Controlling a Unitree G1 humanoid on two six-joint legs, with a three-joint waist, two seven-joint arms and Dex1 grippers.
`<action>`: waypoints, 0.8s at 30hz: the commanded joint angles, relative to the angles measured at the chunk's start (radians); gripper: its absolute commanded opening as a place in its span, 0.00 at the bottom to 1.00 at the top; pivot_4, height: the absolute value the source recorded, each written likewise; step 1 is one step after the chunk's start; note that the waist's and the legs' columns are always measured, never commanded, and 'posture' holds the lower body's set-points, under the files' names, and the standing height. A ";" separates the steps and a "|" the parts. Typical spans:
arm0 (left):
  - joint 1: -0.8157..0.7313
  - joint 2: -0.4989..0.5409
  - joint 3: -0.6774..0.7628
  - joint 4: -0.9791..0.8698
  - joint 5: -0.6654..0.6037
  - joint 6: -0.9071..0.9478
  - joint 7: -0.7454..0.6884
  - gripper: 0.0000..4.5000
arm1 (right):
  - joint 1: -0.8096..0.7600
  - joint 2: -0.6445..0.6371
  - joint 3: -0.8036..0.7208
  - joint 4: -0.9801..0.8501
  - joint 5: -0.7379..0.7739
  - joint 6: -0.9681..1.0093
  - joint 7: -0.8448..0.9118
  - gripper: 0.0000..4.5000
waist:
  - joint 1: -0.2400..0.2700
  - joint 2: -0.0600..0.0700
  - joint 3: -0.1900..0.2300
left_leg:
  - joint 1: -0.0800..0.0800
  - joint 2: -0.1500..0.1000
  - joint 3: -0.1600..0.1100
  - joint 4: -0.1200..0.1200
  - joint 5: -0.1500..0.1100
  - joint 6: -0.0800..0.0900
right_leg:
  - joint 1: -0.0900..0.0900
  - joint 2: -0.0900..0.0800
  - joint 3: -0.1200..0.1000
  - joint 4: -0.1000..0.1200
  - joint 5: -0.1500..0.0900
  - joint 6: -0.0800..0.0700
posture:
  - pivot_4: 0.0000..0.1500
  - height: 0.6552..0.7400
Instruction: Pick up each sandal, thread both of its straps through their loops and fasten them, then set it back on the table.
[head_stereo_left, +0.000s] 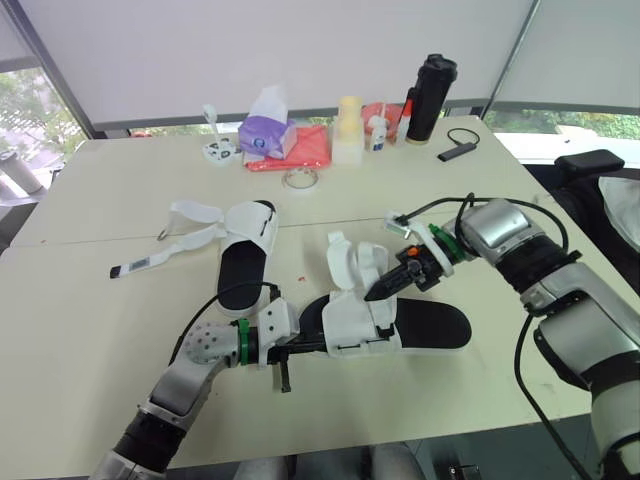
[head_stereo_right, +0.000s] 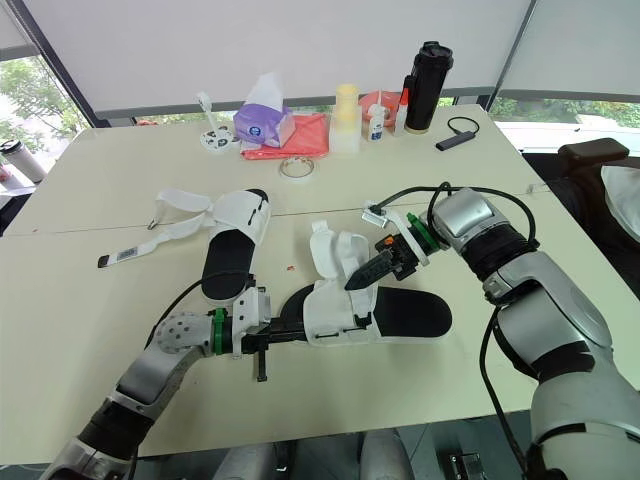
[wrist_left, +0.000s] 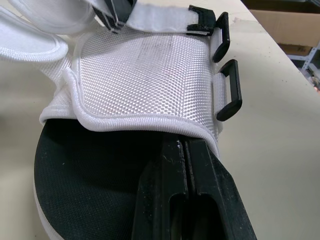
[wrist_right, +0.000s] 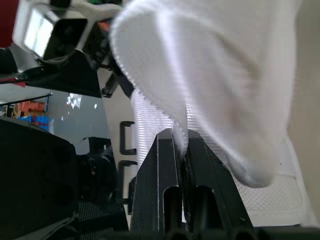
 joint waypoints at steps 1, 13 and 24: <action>0.006 0.002 -0.020 -0.005 0.009 0.003 -0.006 0.00 | 0.001 0.001 -0.075 -0.044 0.003 0.042 -0.001 0.01 | 0.000 0.000 0.000 | 0.000 0.000 0.000 0.000 0.000 0.000 | 0.000 0.000 0.000 0.000 0.000 0.000 | 1.00 1.00; -0.005 0.002 -0.021 0.003 0.008 0.003 -0.014 0.00 | 0.047 0.046 -0.201 -0.131 0.030 0.197 -0.063 0.01 | 0.000 0.000 0.000 | 0.000 -0.001 0.000 0.000 0.000 0.000 | 0.000 0.000 0.000 0.000 0.000 0.000 | 1.00 1.00; -0.001 -0.002 -0.027 0.002 0.011 0.001 -0.013 0.00 | 0.043 0.016 -0.218 -0.203 0.069 0.289 -0.057 0.01 | 0.000 0.000 0.000 | 0.000 -0.001 0.000 0.000 0.000 0.000 | 0.000 0.000 0.000 0.001 0.000 0.000 | 1.00 1.00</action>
